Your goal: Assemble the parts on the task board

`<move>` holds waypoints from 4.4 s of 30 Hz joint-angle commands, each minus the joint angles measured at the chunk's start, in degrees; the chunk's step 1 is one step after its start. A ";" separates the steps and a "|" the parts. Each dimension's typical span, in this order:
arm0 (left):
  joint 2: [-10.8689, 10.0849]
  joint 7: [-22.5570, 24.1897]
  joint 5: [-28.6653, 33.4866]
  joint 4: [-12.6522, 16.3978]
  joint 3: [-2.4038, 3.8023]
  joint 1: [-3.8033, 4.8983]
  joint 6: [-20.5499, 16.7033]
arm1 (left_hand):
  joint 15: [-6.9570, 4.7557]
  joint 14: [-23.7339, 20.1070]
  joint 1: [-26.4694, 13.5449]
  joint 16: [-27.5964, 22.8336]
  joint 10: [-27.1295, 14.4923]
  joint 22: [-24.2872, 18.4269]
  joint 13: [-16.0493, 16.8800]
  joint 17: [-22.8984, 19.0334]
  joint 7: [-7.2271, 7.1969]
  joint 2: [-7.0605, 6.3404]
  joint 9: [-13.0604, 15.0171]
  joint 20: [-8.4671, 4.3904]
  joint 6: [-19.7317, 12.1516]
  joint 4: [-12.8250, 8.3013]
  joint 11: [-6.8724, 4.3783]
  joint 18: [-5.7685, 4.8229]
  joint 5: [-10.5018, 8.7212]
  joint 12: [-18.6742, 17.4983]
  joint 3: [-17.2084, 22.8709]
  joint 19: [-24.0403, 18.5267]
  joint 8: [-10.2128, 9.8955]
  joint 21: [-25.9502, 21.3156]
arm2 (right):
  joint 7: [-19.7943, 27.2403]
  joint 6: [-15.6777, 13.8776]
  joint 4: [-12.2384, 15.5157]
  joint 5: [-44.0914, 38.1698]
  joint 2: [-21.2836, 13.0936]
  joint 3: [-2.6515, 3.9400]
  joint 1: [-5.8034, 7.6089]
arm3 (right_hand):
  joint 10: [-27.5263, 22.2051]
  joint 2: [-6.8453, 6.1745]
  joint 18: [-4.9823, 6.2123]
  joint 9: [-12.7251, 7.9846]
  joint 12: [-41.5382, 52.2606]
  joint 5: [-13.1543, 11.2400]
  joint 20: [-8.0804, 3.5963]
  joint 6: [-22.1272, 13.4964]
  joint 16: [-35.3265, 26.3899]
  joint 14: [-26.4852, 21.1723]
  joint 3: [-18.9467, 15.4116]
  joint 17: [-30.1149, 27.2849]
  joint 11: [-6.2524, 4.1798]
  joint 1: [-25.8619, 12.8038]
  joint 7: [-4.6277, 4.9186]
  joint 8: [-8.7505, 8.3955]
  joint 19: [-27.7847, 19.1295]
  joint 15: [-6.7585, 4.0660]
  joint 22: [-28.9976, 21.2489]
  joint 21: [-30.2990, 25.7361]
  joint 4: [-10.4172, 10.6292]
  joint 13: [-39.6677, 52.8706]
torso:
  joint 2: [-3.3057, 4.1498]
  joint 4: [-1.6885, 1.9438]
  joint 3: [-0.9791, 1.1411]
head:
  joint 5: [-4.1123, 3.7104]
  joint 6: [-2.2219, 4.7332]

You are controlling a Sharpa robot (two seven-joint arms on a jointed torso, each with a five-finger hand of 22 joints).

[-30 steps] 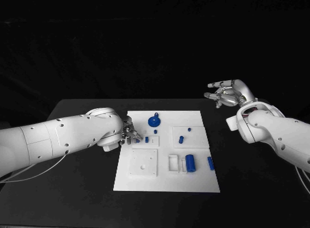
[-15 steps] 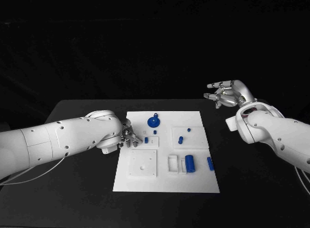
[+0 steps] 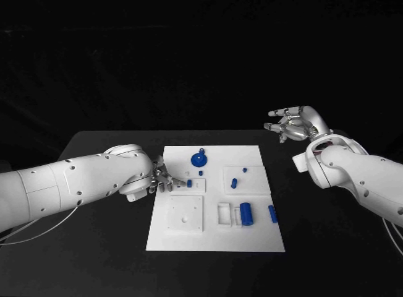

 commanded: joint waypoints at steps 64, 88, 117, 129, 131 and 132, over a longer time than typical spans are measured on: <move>12.18 33.89 -29.42 -11.93 0.07 -0.94 -10.80 | 6.03 -9.33 18.27 -12.32 -15.97 1.17 -7.05 -10.80 5.77 6.65 -18.73 5.40 -13.00 -26.19 8.33 1.86 9.35 -33.40 6.07 -3.24 -1.19 -15.80 | 0.74 0.84 0.35 0.21 0.54 0.04 -0.22 | -0.69 -0.06 0.21 -0.04 -1.18 0.32 0.26 0.29 -0.97 -1.18 0.17 -0.82 0.25 -0.33 0.10 0.03 1.00 0.25 -0.85 -1.33 0.37 -0.94 | 0.32 -0.19 0.00 | -1.18 1.01; 12.44 34.25 -29.70 -13.36 0.06 -1.77 -9.67 | 5.46 -8.78 18.91 -10.83 -16.35 1.43 -7.11 -10.58 5.63 7.86 -18.72 5.11 -12.55 -26.27 7.92 2.05 10.04 -33.40 7.03 -2.51 -1.18 -15.56 | 1.57 1.02 0.28 0.45 0.72 0.04 -0.22 | 8.27 0.27 -0.80 -0.02 -33.30 0.39 3.75 1.01 -36.20 0.73 2.08 -18.34 2.47 -0.38 0.95 0.02 -6.41 3.73 -44.91 -6.08 -0.33 -31.98 | 0.33 -0.13 -0.02 | -1.25 0.79; 13.75 35.81 -29.32 -15.89 0.07 -3.22 -10.02 | 4.86 -6.10 18.38 -9.29 -15.41 1.44 -7.14 -10.33 5.78 8.18 -18.89 4.44 -14.54 -27.18 7.46 2.22 9.88 -33.43 11.22 -3.02 -1.20 -10.37 | 1.78 1.76 0.49 0.85 0.78 0.04 -0.22 | 10.42 -0.33 -0.46 -0.01 -44.99 0.53 5.16 0.94 -45.95 3.76 5.31 -28.01 3.69 -2.11 1.40 0.04 -6.95 5.02 -63.23 -4.80 -0.57 -32.47 | 0.30 -0.15 0.01 | -1.78 0.04; 13.79 35.26 -29.52 -16.17 0.07 -3.33 -8.95 | 5.03 -5.57 19.18 -7.28 -12.61 1.43 -7.11 -9.62 6.28 9.42 -18.87 4.53 -12.59 -28.00 7.24 2.77 9.85 -33.39 11.06 -3.97 -1.22 -6.62 | 1.78 1.89 0.55 0.89 0.84 0.04 -0.22 | 10.36 -0.29 -0.49 0.00 -45.02 0.68 5.20 0.96 -45.98 3.67 5.24 -28.07 3.75 -2.22 1.34 0.04 -7.00 5.02 -64.06 -4.37 -0.43 -32.48 | 0.22 -0.13 -0.02 | -1.81 0.06; 13.82 35.25 -29.56 -16.29 0.07 -3.35 -8.92 | 5.02 -5.62 19.26 -7.26 -12.66 1.41 -7.12 -9.67 6.27 9.54 -18.86 4.55 -12.64 -28.19 7.23 2.86 9.93 -33.41 11.00 -4.20 -1.20 -6.17 | 1.78 1.90 0.56 0.90 0.85 0.04 -0.22 | 10.36 -0.29 -0.49 0.00 -45.02 0.68 5.20 0.96 -45.98 3.67 5.24 -28.07 3.75 -2.22 1.34 0.04 -7.00 5.02 -64.06 -4.37 -0.43 -32.48 | 0.23 -0.15 -0.01 | -1.79 0.08; 13.84 35.26 -29.57 -16.35 0.07 -3.37 -8.92 | 5.04 -5.51 19.26 -7.22 -12.77 1.39 -7.12 -9.70 6.29 9.65 -18.87 4.57 -12.72 -28.29 7.25 2.92 9.94 -33.40 10.98 -4.31 -1.20 -5.83 | 1.79 1.91 0.56 0.91 0.85 0.04 -0.22 | 10.36 -0.29 -0.49 0.00 -45.02 0.68 5.20 0.96 -45.98 3.67 5.24 -28.07 3.75 -2.22 1.34 0.04 -7.00 5.02 -64.06 -4.37 -0.43 -32.48 | 0.23 -0.15 -0.02 | -1.76 0.09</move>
